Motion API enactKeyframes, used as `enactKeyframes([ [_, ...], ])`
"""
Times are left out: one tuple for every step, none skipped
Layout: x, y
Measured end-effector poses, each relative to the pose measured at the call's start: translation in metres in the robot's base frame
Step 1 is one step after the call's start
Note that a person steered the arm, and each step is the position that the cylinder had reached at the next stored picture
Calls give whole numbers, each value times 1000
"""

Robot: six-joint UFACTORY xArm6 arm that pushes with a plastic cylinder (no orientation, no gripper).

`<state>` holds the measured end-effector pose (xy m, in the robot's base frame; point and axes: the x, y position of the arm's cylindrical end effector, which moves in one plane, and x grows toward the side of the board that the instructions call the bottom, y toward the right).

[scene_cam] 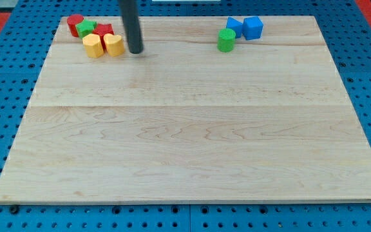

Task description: Move your arm towards top right

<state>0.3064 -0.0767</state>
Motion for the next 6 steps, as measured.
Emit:
enactKeyframes([
  [25,102],
  [14,195],
  [-12,264],
  [-38,304],
  [-64,319],
  [-76,308],
])
